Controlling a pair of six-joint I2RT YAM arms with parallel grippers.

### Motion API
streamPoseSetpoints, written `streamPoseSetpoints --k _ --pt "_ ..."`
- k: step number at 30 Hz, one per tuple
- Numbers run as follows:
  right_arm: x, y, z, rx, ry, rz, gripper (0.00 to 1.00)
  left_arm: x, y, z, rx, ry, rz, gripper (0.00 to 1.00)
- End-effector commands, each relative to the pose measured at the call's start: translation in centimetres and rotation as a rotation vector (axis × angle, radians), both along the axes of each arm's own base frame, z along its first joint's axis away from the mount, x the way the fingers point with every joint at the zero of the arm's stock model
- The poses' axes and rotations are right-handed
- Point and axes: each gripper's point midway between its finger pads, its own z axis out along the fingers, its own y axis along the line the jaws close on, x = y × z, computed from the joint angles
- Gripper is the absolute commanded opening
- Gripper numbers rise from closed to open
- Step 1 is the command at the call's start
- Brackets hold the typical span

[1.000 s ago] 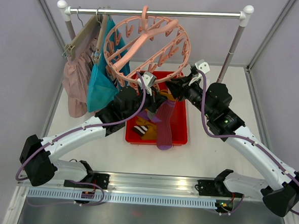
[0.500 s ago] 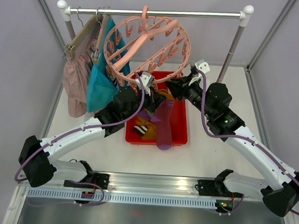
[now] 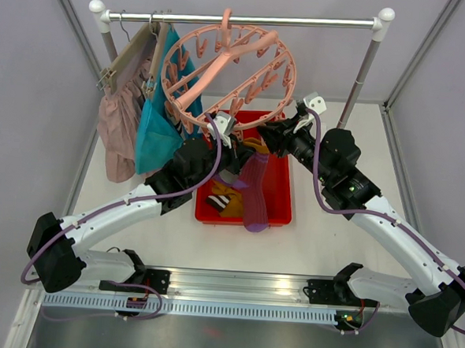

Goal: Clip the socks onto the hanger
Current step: Clamp the sock onto the hanger.

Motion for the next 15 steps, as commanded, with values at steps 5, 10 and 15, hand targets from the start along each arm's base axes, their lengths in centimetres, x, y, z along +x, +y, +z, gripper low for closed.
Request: streamPoseSetpoints --k 5,10,15 --pt "0.0 0.0 1.3 0.01 -0.023 -0.006 0.0 -0.3 -0.6 4.2 -0.13 -0.055 -0.025 0.02" --pt "0.1 -0.1 1.2 0.008 -0.02 -0.009 0.0 -0.6 -0.9 4.5 -0.144 -0.051 -0.046 0.02" --pt "0.1 0.1 1.0 0.007 -0.019 -0.008 0.0 -0.8 -1.0 5.2 -0.161 -0.055 -0.056 0.02"
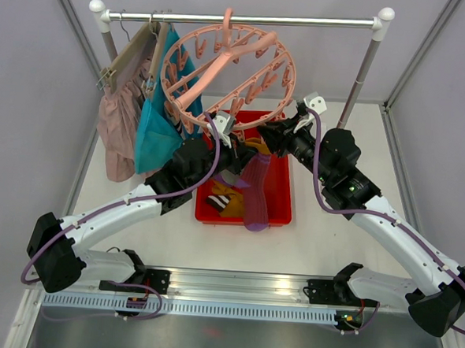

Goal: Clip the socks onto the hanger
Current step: Clamp the sock onto the hanger.

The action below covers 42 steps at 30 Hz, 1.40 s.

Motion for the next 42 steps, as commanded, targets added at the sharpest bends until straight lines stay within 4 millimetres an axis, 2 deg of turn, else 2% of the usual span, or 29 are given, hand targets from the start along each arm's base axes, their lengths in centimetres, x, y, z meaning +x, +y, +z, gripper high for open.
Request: streamPoseSetpoints --k 1,22,31,32,35,36,39,42 --pt "0.1 0.0 1.1 0.008 -0.019 -0.008 0.0 -0.3 -0.5 4.8 -0.124 -0.068 -0.024 0.02" --pt "0.2 -0.3 1.3 0.004 -0.027 -0.025 0.0 -0.6 1.5 7.7 -0.189 -0.111 0.04 0.02" --pt "0.1 -0.4 1.7 0.014 -0.026 -0.023 0.0 -0.1 1.3 7.4 -0.174 -0.091 0.054 0.02" --pt "0.0 -0.3 1.8 0.018 -0.023 -0.02 0.02 0.0 1.4 7.3 -0.172 -0.087 0.062 0.02" --pt "-0.3 -0.3 2.1 0.035 -0.009 -0.01 0.21 0.4 1.9 6.7 -0.153 -0.062 0.102 0.02" --pt "-0.5 -0.3 2.4 0.044 -0.008 -0.007 0.32 0.5 2.1 6.7 -0.151 -0.058 0.115 0.02" --pt "-0.9 -0.4 2.9 0.072 0.008 -0.001 0.51 0.8 3.1 6.2 -0.135 -0.038 0.168 0.02" --pt "-1.7 -0.4 3.1 0.094 0.031 0.023 0.63 1.0 4.6 6.3 -0.119 -0.032 0.231 0.02"
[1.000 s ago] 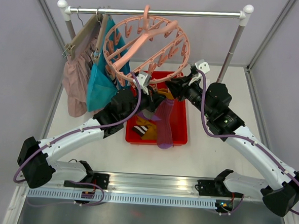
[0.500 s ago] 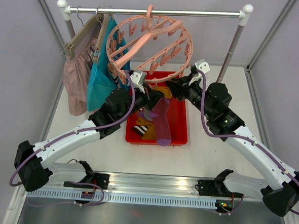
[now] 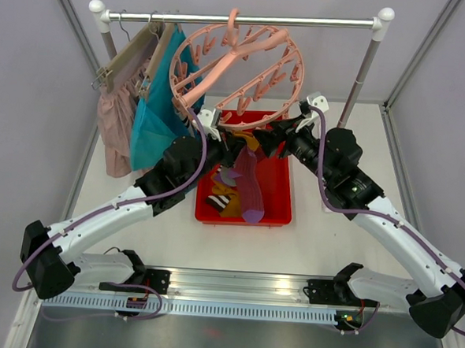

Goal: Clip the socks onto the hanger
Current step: Clamp the sock onto the hanger.

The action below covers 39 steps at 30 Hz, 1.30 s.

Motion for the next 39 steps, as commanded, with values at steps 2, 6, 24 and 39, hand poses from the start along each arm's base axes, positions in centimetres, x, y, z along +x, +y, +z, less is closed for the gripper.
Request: streamPoseSetpoints --k 2,6,24,39 --pt "-1.8 -0.3 3.1 0.079 -0.012 0.041 0.66 0.3 3.1 3.7 -0.056 -0.029 0.136 0.02" --pt "-2.6 -1.0 2.7 0.09 0.021 0.035 0.71 0.3 5.2 4.7 -0.03 -0.038 0.216 0.02" --pt "-2.4 -2.2 -7.2 -0.037 0.209 -0.046 0.68 0.9 12.5 6.2 0.146 -0.074 0.515 0.02" --pt "0.2 4.3 -21.6 -0.284 0.343 0.009 0.54 2.5 13.7 5.3 0.184 -0.063 0.6 0.02"
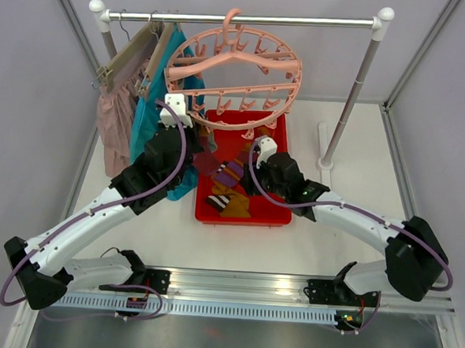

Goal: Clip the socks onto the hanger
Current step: Clamp the sock onto the hanger, then pick up the sock from the bin.

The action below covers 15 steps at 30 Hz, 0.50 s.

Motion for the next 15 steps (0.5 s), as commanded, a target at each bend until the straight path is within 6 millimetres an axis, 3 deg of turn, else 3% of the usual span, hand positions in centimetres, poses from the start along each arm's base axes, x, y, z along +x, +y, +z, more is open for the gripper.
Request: streamPoseSetpoints --k 1,9,15 --pt "1.8 1.7 -0.1 0.018 -0.077 0.01 0.54 0.4 1.2 2.6 -0.018 -0.056 0.05 0.02" --pt "3.6 4.5 -3.4 -0.028 -0.072 0.037 0.54 0.2 1.2 3.2 -0.034 -0.07 0.027 0.02" --pt "4.7 6.2 -4.6 -0.035 -0.091 0.044 0.56 -0.1 1.1 3.4 -0.041 -0.074 0.006 0.02"
